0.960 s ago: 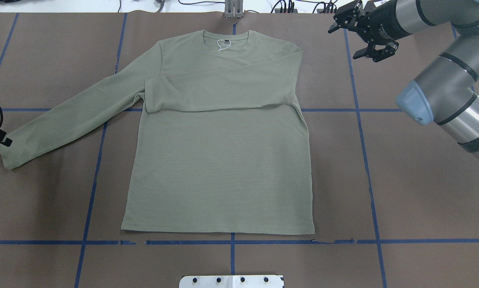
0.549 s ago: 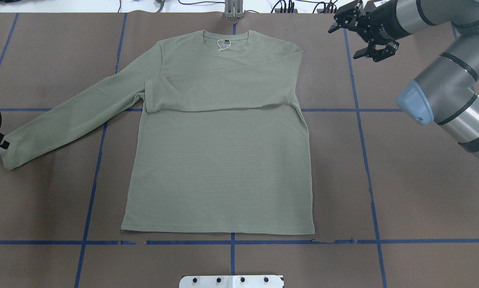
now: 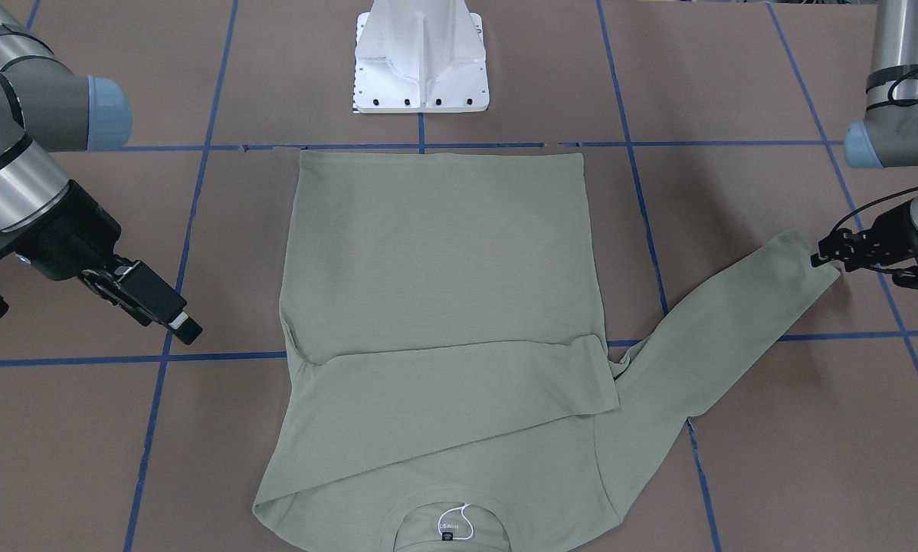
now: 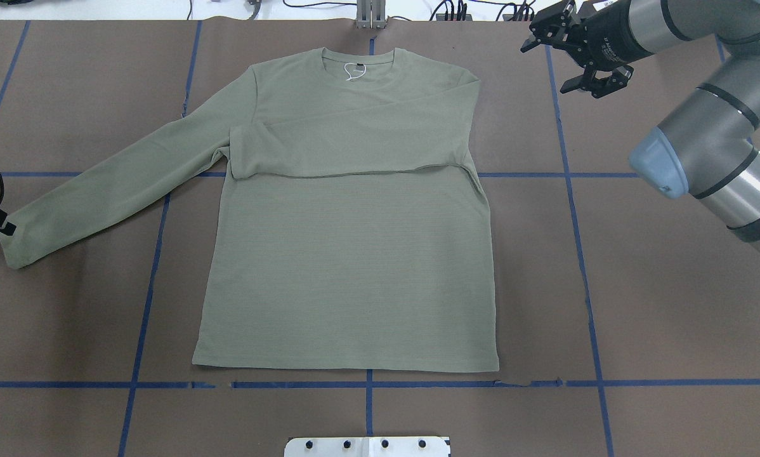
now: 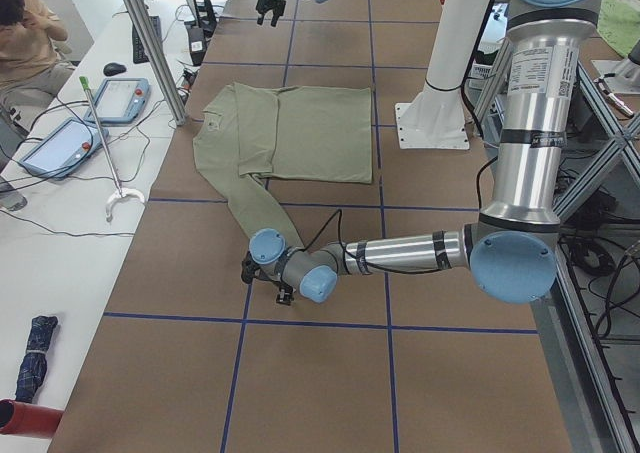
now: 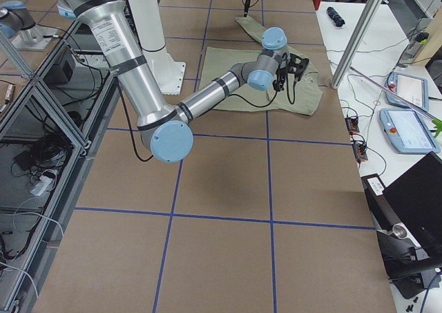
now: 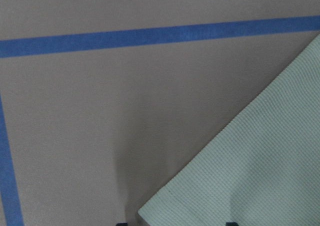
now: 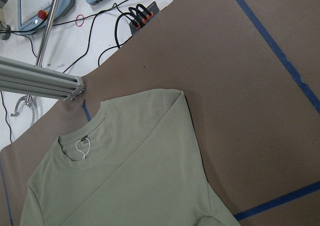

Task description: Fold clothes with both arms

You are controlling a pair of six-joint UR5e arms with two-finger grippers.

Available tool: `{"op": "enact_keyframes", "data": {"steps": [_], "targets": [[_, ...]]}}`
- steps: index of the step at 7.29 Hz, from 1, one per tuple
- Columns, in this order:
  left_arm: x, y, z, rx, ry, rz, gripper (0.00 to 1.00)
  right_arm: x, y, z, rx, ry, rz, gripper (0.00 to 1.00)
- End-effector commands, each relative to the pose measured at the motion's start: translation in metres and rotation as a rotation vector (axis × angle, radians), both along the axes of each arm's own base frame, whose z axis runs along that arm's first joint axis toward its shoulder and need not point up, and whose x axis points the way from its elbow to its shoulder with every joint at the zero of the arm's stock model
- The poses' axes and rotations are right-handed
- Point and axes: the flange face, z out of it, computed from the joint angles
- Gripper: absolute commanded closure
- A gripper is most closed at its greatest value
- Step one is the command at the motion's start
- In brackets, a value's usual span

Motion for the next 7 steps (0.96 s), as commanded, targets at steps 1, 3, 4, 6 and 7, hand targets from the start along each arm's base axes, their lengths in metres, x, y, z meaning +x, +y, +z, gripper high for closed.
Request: {"op": "enact_keyframes", "data": {"steps": [1, 3, 4, 6, 7], "targets": [[0.0018, -0.0039, -0.0018, 0.004, 0.002, 0.002, 0.29, -0.0003, -0.0008, 0.0006, 0.0, 0.002, 0.001, 0.0], [0.0015, -0.0032, -0.0009, 0.005, 0.002, 0.004, 0.36, -0.0002, -0.0007, 0.0016, -0.001, 0.003, 0.001, 0.0], [0.0022, -0.003, -0.0008, 0.006, 0.001, 0.004, 0.37, -0.0002, -0.0007, 0.0016, -0.003, 0.003, 0.001, 0.0], [0.002, -0.0027, 0.0007, 0.004, -0.001, 0.005, 0.37, -0.0002, -0.0007, 0.0016, -0.004, 0.002, 0.002, 0.0], [0.0012, -0.0029, 0.0009, 0.001, -0.001, 0.003, 0.37, -0.0003, -0.0008, 0.0006, -0.005, 0.0, 0.003, 0.0]]}}
